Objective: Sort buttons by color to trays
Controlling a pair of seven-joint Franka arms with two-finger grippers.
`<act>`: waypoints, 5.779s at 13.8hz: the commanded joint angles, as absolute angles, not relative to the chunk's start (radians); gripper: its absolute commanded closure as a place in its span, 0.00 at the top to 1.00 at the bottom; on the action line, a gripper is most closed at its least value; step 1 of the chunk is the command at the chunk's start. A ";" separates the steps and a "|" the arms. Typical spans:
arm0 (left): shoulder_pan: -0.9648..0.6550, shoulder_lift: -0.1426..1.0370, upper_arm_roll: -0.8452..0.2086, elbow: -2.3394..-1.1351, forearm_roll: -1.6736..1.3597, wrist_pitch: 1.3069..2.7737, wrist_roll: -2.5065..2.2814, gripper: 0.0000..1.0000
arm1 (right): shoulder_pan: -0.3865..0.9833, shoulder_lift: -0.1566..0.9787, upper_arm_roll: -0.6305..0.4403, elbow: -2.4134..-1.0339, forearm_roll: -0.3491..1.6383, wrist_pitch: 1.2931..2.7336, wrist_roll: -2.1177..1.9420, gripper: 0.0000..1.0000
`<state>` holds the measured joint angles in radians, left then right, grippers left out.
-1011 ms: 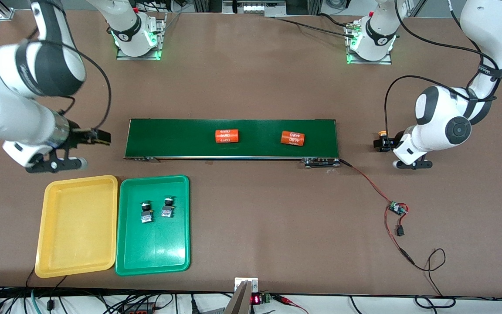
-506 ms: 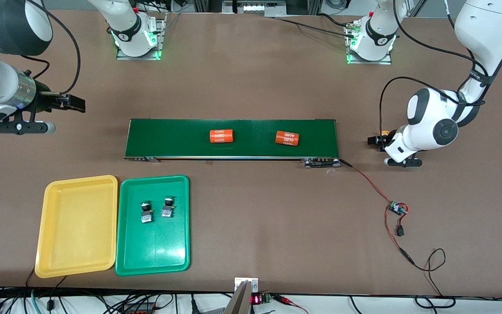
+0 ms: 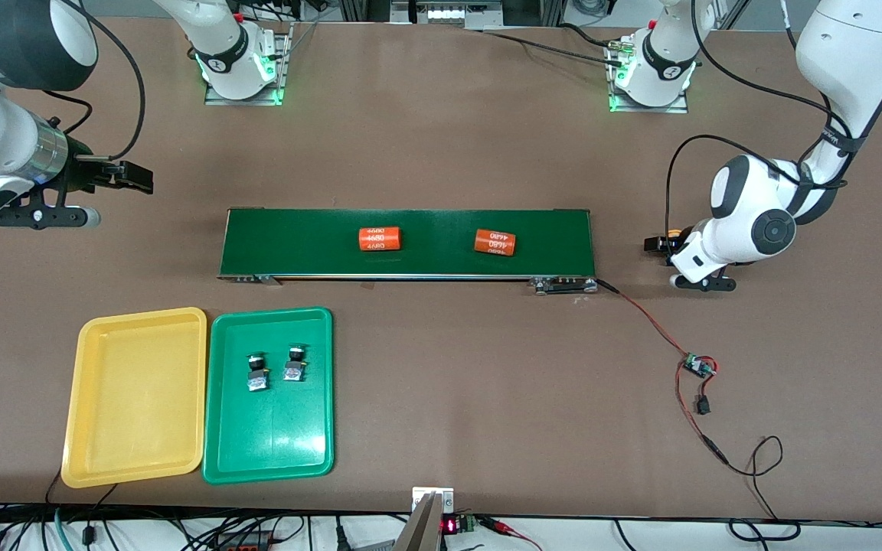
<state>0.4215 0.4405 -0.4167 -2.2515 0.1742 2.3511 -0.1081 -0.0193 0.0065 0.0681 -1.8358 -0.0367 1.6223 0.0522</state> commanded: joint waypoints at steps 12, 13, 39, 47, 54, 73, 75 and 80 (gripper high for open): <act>0.354 0.256 -0.564 -2.180 0.172 2.264 -0.101 0.00 | -0.087 0.149 0.067 -1.523 -0.022 1.468 -0.059 1.00; 0.336 0.256 -0.590 -2.168 0.163 2.261 -0.104 0.00 | -0.092 0.150 0.067 -1.523 -0.018 1.467 -0.045 1.00; 0.380 0.288 -0.571 -2.143 0.003 2.217 -0.202 1.00 | -0.089 0.195 0.067 -1.540 -0.020 1.453 -0.086 1.00; 0.552 0.347 -0.364 -2.137 0.248 2.240 -0.122 1.00 | -0.083 0.190 0.071 -1.557 -0.018 1.442 -0.075 1.00; 0.653 0.417 -0.364 -2.152 0.350 2.296 -0.069 1.00 | -0.083 0.094 0.074 -1.733 -0.017 1.546 -0.078 1.00; 0.631 0.350 -0.540 -2.109 0.394 2.221 0.002 0.00 | -0.066 -0.112 0.077 -2.088 0.026 1.848 -0.071 1.00; 0.566 0.339 -0.555 -2.102 0.382 2.230 0.001 0.00 | -0.064 -0.112 0.078 -2.089 0.026 1.853 -0.069 1.00; 0.408 0.334 -0.603 -2.050 0.269 2.221 -0.012 0.00 | -0.040 -0.107 0.078 -2.088 0.026 1.858 -0.040 1.00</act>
